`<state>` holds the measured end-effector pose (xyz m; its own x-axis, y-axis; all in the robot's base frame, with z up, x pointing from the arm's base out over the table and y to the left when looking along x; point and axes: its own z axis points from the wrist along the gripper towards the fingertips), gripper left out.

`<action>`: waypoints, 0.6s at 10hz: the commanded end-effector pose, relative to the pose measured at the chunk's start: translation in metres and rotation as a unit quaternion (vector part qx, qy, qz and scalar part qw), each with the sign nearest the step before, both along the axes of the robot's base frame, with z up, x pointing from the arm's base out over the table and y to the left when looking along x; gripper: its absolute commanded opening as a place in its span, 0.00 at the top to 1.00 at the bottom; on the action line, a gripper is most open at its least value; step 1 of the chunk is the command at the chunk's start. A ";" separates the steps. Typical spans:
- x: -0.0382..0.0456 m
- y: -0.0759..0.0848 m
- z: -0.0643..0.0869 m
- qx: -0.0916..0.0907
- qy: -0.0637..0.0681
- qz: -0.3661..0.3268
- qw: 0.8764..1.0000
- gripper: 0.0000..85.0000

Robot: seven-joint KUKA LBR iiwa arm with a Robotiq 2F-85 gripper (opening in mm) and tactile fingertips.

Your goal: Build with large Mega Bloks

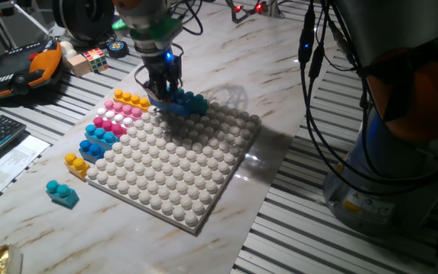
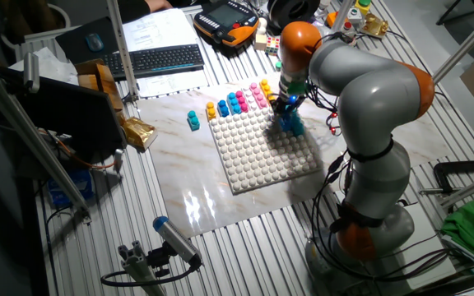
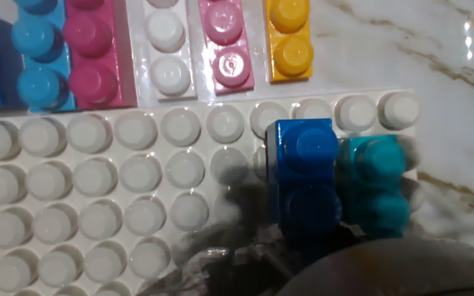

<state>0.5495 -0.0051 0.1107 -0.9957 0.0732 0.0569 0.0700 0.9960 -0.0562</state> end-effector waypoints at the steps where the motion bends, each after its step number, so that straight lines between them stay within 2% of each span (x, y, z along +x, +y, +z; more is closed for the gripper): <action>1: -0.0028 0.002 -0.002 -0.001 0.000 0.003 1.000 0.99; 4: -0.0115 0.005 -0.012 -0.003 0.003 0.019 1.000 0.99; 6: -0.0141 0.003 -0.019 -0.001 -0.004 0.019 1.000 0.99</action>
<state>0.5354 -0.0017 0.0911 -0.9982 0.0347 0.0497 0.0318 0.9979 -0.0569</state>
